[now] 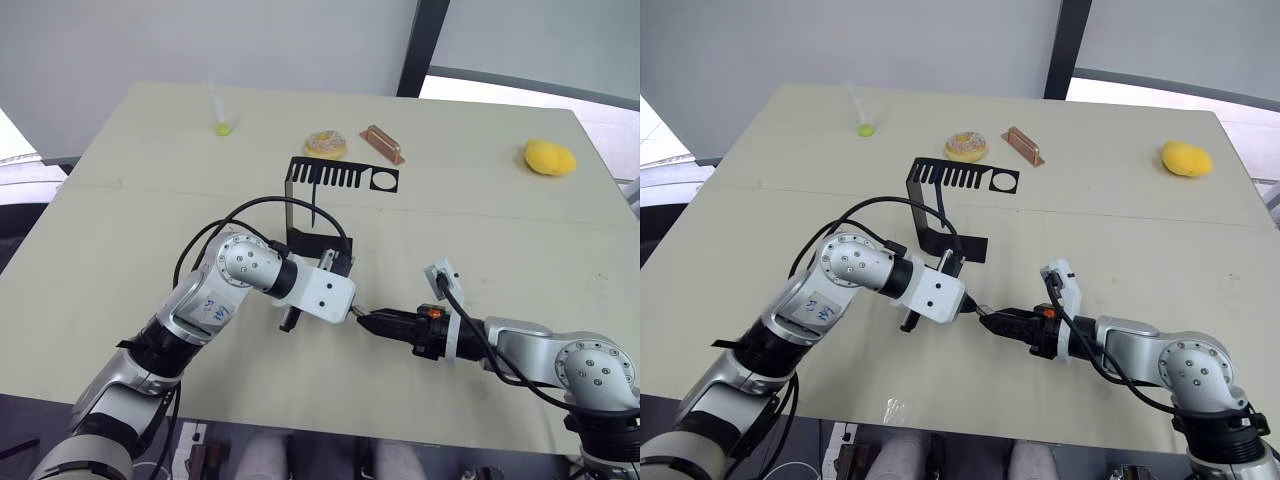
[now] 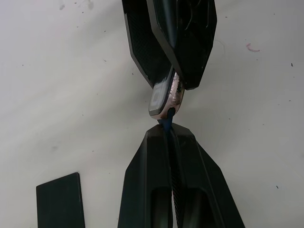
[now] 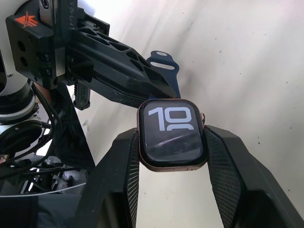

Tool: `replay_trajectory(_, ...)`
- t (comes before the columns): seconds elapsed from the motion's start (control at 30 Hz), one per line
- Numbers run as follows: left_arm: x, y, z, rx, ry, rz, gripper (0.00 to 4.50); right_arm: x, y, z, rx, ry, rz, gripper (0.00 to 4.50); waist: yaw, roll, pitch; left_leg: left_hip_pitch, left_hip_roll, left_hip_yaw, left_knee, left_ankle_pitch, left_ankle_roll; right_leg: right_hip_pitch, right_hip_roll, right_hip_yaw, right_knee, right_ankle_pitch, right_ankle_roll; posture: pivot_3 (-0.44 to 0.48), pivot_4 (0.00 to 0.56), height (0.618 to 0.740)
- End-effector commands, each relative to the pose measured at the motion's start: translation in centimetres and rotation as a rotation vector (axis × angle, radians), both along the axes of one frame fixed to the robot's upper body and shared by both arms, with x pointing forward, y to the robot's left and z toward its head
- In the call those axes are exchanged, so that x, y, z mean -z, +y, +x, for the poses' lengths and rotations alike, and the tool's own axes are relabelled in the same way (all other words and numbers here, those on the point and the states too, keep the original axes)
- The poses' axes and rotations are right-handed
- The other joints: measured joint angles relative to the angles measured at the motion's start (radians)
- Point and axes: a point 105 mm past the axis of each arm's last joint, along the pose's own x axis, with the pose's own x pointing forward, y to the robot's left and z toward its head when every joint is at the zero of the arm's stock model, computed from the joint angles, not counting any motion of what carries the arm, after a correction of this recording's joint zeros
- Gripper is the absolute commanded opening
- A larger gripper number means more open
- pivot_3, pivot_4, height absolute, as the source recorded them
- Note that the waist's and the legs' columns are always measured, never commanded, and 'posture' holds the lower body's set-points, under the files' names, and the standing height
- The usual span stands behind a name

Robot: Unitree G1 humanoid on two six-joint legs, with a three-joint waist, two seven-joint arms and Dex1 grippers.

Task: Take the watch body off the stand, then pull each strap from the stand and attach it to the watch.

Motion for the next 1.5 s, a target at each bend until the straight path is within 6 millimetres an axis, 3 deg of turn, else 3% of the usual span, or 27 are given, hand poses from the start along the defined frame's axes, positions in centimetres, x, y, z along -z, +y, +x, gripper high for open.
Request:
replay_trajectory(0.03,-1.5,-0.5,-1.0,0.024,-0.018,-0.068,0.31,-1.3,1.6,-1.6,-0.107,-0.04,0.054,1.51,0.0,0.0,0.0,0.0,0.0,0.0,0.0,0.0,0.0,0.0,0.0,0.0,0.0,0.0,0.0,0.0,0.15,0.74)
replay_trajectory(0.13,-1.5,2.9,-1.2,-0.021,0.003,-0.015,1.42,-1.3,0.9,-1.4,-0.093,-0.09,0.011,1.51,-0.005,0.0,0.0,0.0,0.0,-0.001,0.0,0.0,0.0,0.0,0.0,0.0,0.0,0.0,0.0,0.0,0.15,0.74)
replay_trajectory(0.2,-1.2,6.0,-0.8,-0.091,0.016,0.001,2.61,-1.6,0.3,-1.2,-0.084,-0.165,-0.026,1.51,-0.012,0.001,0.0,0.001,0.001,-0.001,-0.001,0.0,0.0,0.0,0.0,0.001,0.0,0.0,0.0,0.0,0.15,0.74)
replay_trajectory(0.27,-1.0,8.6,-1.1,-0.104,0.033,0.009,3.55,-2.1,-0.2,-1.0,-0.079,-0.273,-0.063,1.51,-0.013,0.001,0.0,0.001,0.001,-0.001,-0.001,0.0,0.0,0.0,0.0,0.0,0.0,0.0,0.0,0.0,0.15,0.74)
replay_trajectory(0.33,-2.1,9.7,-1.5,-0.105,0.048,-0.127,4.49,-2.8,-0.5,-1.0,-0.114,-0.493,-0.151,1.51,-0.01,0.001,0.0,0.0,0.001,-0.001,-0.001,0.0,0.0,0.0,0.0,0.0,0.0,0.0,0.0,0.0,0.15,0.74)
replay_trajectory(0.4,-3.5,10.4,-1.8,-0.124,0.08,-0.303,4.5,-2.4,-0.6,-1.7,-0.228,-0.726,-0.296,1.51,0.002,0.001,0.001,-0.001,-0.001,-0.002,0.0,-0.001,0.001,0.0,-0.001,0.0,-0.001,0.0,0.0,0.0,0.15,0.74)
replay_trajectory(0.5,-3.9,11.6,-3.3,-0.112,0.135,-0.385,4.5,-2.0,-1.0,-2.2,-0.355,-1.011,-0.431,1.51,0.0,0.0,0.0,-0.001,-0.002,-0.005,0.001,-0.001,0.002,0.002,-0.001,0.001,-0.003,0.001,0.002,0.0,0.15,0.74)
replay_trajectory(0.6,-4.0,13.1,-3.8,-0.184,0.206,-0.496,4.5,-2.0,-1.6,-2.2,-0.416,-1.175,-0.495,1.51,-0.006,0.0,0.0,0.0,-0.002,-0.003,0.0,-0.001,0.002,0.002,-0.001,0.001,-0.004,0.002,0.003,0.0,0.15,0.74)
replay_trajectory(0.7,-3.1,14.2,-4.5,-0.199,0.221,-0.493,4.5,-2.2,-1.7,-2.2,-0.459,-1.301,-0.525,1.51,-0.012,0.0,0.0,0.001,-0.001,-0.002,0.001,0.0,0.0,0.002,0.0,0.001,-0.003,0.002,0.003,0.0,0.15,0.74)
replay_trajectory(0.93,-3.6,13.9,-5.3,-0.204,0.247,-0.542,4.5,-1.4,-1.5,-2.1,-0.495,-1.308,-0.513,1.51,-0.005,0.0,0.0,0.001,-0.001,-0.002,0.001,0.0,0.0,0.002,-0.001,0.001,-0.003,0.002,0.003,0.0,0.15,0.74)
replay_trajectory(1.17,-3.8,13.8,-5.9,-0.193,0.244,-0.522,4.5,-1.7,3.6,-0.7,-0.456,-1.198,-0.325,1.51,-0.027,0.0,0.0,0.001,0.0,-0.002,0.0,0.0,-0.001,0.002,0.001,0.001,-0.001,0.002,0.003,0.0,0.15,0.74)
replay_trajectory(1.3,-3.9,14.4,-5.9,-0.204,0.236,-0.509,4.5,0.7,5.7,0.5,-0.494,-1.08,-0.365,1.51,-0.028,0.001,0.0,0.001,0.0,-0.003,0.0,0.0,-0.001,0.001,0.0,0.001,-0.001,0.001,0.003,0.0,0.15,0.74)
replay_trajectory(1.5,-3.4,14.7,-6.6,-0.205,0.238,-0.494,4.5,3.1,4.8,0.9,-0.539,-1.049,-0.472,1.51,-0.026,0.001,0.001,0.0,-0.002,-0.004,0.0,0.0,0.0,0.001,-0.001,0.001,-0.001,0.001,0.003,0.0,0.15,0.74)
